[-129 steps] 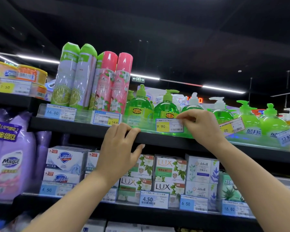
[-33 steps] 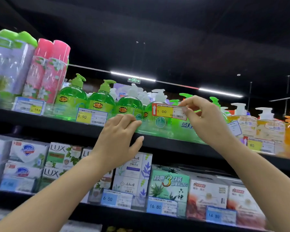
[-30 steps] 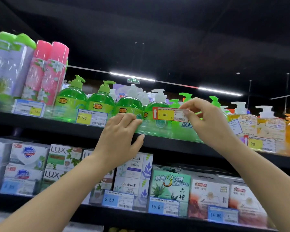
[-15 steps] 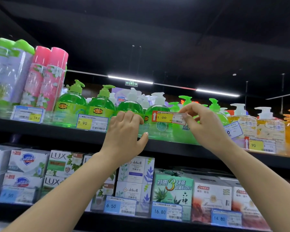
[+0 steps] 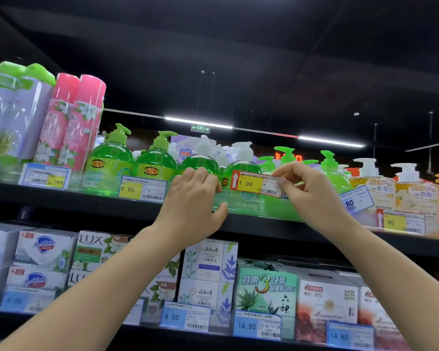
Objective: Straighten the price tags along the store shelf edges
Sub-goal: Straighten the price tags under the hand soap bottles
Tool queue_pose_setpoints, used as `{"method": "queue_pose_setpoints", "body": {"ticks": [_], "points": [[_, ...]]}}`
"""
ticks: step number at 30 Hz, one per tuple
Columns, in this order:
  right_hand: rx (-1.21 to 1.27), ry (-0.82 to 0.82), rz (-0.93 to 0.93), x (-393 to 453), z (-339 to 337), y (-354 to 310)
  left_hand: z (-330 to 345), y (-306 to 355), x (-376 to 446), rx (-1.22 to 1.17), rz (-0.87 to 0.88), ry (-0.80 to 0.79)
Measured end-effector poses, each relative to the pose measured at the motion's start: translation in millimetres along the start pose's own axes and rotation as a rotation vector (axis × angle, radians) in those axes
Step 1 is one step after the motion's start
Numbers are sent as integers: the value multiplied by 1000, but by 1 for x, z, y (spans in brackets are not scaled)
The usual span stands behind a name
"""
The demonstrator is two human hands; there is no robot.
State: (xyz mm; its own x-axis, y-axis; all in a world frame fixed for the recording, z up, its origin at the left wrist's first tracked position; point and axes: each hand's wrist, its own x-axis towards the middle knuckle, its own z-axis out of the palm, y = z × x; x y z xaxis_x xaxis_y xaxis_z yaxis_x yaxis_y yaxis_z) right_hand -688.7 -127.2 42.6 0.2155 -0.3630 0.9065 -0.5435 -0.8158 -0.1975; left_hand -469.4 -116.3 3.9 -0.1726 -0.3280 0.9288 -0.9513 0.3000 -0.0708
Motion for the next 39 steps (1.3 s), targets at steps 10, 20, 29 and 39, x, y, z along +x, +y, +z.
{"method": "queue_pose_setpoints", "body": {"ticks": [10,20,29,39], "points": [[-29,-6,-6,-4,-4,2,-7,8,0,-81,44,-32],[-59,0,-18,-7,-7,6,-3,16,-7,-51,69,-67],[-128,-14,-44,-5,-15,4,-4,20,2,-20,23,-145],[-162,-24,-63,-9,-19,7,-3,14,-8,-15,88,-51]]}}
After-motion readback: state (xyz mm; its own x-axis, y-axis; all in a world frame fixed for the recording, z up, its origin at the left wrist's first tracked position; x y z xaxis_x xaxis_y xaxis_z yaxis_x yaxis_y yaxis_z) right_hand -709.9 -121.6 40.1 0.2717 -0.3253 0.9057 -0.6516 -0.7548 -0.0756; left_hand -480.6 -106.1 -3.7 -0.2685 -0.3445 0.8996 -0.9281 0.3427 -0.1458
